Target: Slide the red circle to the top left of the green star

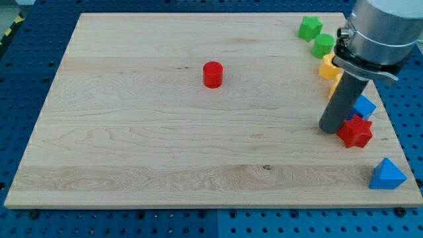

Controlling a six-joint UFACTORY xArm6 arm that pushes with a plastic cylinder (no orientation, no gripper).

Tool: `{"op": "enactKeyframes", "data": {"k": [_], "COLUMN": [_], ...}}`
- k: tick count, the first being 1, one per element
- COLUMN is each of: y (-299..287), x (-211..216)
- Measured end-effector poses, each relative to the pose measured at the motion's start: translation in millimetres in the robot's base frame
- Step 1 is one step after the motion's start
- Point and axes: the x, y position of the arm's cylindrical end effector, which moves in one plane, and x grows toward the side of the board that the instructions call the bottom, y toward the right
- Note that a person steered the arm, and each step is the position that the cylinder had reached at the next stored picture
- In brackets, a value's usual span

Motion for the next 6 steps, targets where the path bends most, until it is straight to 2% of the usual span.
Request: {"op": "enactKeyframes", "data": {"k": [2, 3, 5, 6], "y": [10.5, -21.5, -160.2, -192.8], "x": [19.5, 16.6, -35.1, -55.2]}}
